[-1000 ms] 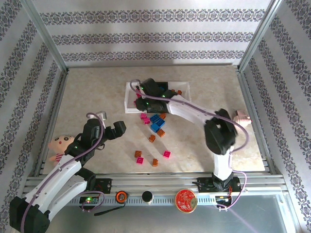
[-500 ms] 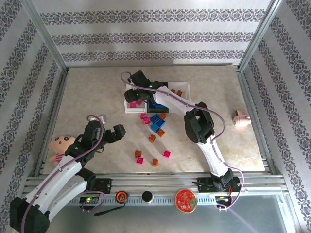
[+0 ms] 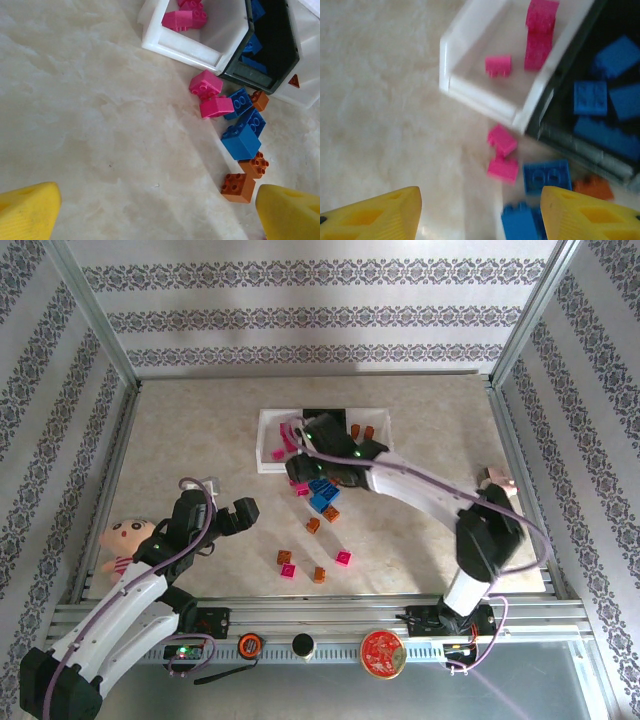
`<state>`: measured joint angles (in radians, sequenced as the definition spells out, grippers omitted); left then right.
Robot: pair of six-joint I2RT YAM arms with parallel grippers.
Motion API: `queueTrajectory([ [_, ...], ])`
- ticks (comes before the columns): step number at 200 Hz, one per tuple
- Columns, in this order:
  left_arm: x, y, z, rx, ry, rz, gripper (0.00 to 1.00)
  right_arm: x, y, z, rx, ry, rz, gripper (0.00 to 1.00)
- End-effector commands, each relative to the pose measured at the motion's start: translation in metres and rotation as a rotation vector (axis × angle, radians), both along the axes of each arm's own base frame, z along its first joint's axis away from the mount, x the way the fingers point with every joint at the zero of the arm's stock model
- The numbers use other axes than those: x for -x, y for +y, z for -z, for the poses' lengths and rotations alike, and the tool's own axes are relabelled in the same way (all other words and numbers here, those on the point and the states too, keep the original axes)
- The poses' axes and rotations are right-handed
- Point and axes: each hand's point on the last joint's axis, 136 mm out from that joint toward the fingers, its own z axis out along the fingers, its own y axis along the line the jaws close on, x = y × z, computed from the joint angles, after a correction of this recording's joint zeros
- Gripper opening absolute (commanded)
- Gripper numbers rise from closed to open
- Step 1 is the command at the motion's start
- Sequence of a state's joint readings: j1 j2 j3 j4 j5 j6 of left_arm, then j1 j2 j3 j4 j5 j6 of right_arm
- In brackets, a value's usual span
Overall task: Sort the legos into containers by color
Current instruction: Place the lego in the container, then pick up the lego from the bottom-center of the table.
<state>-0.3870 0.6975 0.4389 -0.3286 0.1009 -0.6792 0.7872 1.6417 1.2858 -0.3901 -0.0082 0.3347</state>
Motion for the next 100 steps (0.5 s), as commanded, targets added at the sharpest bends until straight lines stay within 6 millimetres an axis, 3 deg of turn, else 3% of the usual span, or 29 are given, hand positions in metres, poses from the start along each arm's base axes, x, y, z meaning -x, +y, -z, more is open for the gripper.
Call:
queueTrajectory([
  [1,-0.003,-0.003,-0.003,0.009,-0.031,0.006,1.0,0.031,-0.027,0.025,0.035,0.033,0.04,0.65],
  [52,-0.002,-0.001,0.005,0.011,-0.024,-0.003,1.0,0.11,-0.079,0.097,0.116,0.199,0.1,0.66],
  [78,-0.002,-0.001,0.009,0.016,-0.019,-0.007,1.0,0.13,-0.088,0.121,0.156,0.266,0.106,0.67],
  [100,-0.002,-0.001,0.011,0.012,-0.015,-0.01,1.0,0.138,-0.083,0.13,0.157,0.286,0.095,0.67],
])
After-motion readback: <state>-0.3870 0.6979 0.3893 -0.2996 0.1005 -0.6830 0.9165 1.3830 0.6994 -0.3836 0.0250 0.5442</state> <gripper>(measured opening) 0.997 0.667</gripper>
